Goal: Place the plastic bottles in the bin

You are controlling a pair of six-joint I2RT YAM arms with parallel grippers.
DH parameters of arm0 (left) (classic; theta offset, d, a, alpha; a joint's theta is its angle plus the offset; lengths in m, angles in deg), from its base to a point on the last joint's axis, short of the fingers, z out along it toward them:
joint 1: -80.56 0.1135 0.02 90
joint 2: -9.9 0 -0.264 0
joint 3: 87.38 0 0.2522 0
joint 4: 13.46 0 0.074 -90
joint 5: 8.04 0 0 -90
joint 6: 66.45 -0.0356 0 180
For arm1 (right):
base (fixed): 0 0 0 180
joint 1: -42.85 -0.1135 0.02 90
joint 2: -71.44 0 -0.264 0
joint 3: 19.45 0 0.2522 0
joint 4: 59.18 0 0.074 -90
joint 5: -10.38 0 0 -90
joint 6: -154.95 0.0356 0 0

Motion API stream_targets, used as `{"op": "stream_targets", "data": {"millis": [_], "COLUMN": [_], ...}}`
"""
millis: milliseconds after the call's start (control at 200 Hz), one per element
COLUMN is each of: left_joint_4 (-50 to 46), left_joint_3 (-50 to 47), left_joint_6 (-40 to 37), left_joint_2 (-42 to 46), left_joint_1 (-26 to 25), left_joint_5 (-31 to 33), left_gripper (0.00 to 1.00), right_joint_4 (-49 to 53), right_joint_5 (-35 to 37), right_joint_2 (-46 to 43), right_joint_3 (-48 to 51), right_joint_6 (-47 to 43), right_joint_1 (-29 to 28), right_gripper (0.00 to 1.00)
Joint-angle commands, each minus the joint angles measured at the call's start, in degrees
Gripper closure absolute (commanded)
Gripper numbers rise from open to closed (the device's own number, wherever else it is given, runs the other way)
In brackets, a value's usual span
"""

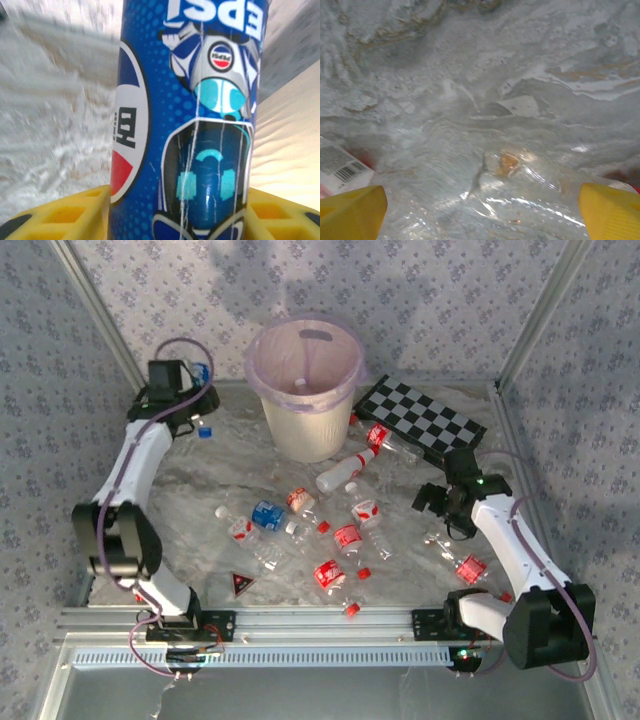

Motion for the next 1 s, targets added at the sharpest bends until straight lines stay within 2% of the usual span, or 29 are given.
{"op": "stream_targets", "data": {"millis": [0,115,195,330,425,645,835,995], "left_joint_4": [-0.12,0.1,0.65,-3.99,-7.42,-7.41,-12.97,-12.66], "left_joint_3": [3.52,7.85,11.52,22.0,28.97,37.02,50.21,52.48], "left_joint_6": [-0.88,-3.81,-6.44,-7.94,-8.26,-7.76,-7.01,-5.66], "left_joint_2": [7.25,10.83,10.71,4.27,-1.46,-11.74,-23.28,-27.99], "left_joint_1": [-0.77,-3.67,-7.74,-13.89,-16.69,-19.25,-19.27,-19.53], "left_joint_5": [-1.45,-2.55,-3.23,-8.21,-8.93,-8.47,-7.52,-7.08], "left_gripper": [0.62,0.68,0.74,0.88,1.0,1.0,1.0,1.0], "right_joint_4": [-2.69,-1.82,-1.51,-1.54,-2.54,-2.74,-2.01,-2.05], "right_joint_5": [-2.13,-2.24,-1.95,-2.63,-3.74,-5.47,-5.7,-5.63], "right_joint_2": [1.38,1.8,0.47,-2.88,-4.41,-5.47,-6.45,-6.76], "right_joint_3": [-0.81,-1.28,-0.45,0.92,1.28,0.72,-0.49,0.39], "right_joint_6": [-1.18,-2.9,-2.82,-1.47,-0.75,0.02,-0.83,-0.91], "right_joint_1": [0.45,0.33,0.17,0.6,0.59,0.19,0.04,0.03], "right_gripper": [0.0,0.0,0.0,0.0,0.0,0.0,0.0,0.0]}}
